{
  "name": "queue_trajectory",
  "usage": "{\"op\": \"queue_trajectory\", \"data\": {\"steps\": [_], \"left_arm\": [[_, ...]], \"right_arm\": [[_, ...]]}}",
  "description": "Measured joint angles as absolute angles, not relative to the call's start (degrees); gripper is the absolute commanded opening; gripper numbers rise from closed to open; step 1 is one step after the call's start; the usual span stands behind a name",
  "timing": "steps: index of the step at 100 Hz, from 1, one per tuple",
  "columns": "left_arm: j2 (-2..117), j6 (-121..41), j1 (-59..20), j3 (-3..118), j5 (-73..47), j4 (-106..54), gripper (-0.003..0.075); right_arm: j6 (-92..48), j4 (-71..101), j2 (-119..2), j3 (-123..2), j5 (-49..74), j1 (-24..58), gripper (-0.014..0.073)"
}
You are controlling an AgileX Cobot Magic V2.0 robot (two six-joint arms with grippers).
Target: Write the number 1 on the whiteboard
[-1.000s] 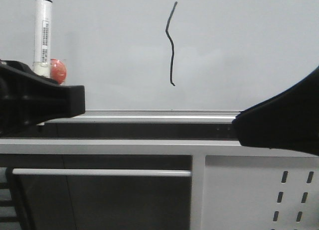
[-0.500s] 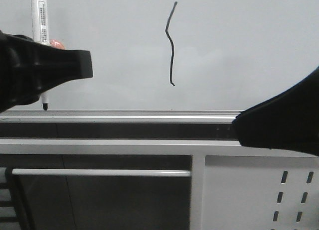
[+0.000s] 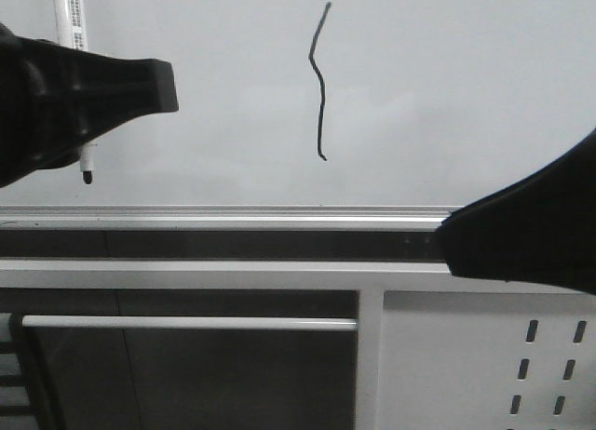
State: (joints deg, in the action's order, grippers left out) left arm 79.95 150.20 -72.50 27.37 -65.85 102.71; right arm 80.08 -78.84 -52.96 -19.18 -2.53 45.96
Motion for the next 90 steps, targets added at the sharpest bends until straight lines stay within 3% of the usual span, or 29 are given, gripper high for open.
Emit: {"op": "queue_trajectory", "data": {"steps": [90], "left_arm": [[79.99, 136.90, -67.13, 29.79, -61.66, 102.51, -0.0004]], "right_arm": [[80.21, -78.84, -52.96, -19.18, -2.53, 45.96, -0.0071]]}}
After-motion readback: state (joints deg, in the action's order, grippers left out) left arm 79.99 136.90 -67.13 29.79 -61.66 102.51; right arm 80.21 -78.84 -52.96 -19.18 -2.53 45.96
